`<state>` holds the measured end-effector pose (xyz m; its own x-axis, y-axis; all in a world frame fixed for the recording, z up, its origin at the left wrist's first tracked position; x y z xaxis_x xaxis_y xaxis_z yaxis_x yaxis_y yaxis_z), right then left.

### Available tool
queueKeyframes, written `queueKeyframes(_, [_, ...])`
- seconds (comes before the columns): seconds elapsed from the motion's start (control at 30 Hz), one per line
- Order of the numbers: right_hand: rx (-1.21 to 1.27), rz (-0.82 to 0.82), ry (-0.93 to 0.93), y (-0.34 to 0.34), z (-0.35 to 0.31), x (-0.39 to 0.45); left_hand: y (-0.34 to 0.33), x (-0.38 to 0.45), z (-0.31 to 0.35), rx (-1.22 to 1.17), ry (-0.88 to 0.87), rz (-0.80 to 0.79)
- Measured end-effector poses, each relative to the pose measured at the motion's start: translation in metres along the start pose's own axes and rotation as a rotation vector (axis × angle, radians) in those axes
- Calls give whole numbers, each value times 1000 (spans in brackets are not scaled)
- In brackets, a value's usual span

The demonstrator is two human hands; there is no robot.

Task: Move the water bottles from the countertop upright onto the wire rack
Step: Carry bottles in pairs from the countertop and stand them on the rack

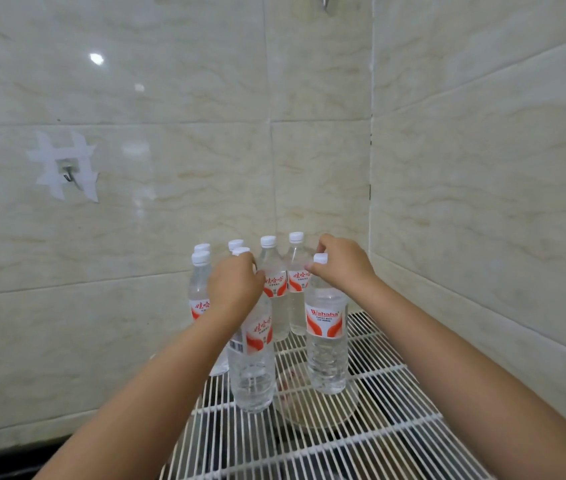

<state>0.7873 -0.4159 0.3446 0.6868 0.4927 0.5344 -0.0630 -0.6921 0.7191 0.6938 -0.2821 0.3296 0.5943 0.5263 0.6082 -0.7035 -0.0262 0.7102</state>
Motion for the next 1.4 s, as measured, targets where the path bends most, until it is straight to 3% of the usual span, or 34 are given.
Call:
queueKeyframes(0.47, [189,-291,171,14,10,-2,14,-1,-20,-460,-286,-283])
queueKeyframes(0.67, [55,-317,208,12,5,-4,20,-3,-27,-234,-271,-233])
queueKeyframes(0.8, [-29,-384,211,11,4,-5,24,-9,-22,-173,-335,-312])
queueKeyframes(1.17, [-80,-212,199,8,8,6,1,9,16,-117,-315,-265])
queueKeyframes(1.27, [-170,-97,123,3,16,15,-13,19,20,-135,-273,-258])
queueKeyframes(1.4, [-434,-78,18,-1,22,28,-27,31,20,-120,-240,-250])
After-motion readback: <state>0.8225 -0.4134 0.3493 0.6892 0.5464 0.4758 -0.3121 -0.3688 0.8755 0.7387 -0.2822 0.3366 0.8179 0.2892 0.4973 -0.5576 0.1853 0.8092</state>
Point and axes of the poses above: each hand's wrist, its own x-axis towards the middle knuckle, its own y-axis out of the back of the hand, z = x × y, the point moved 3 cm from there along x, towards the middle knuckle
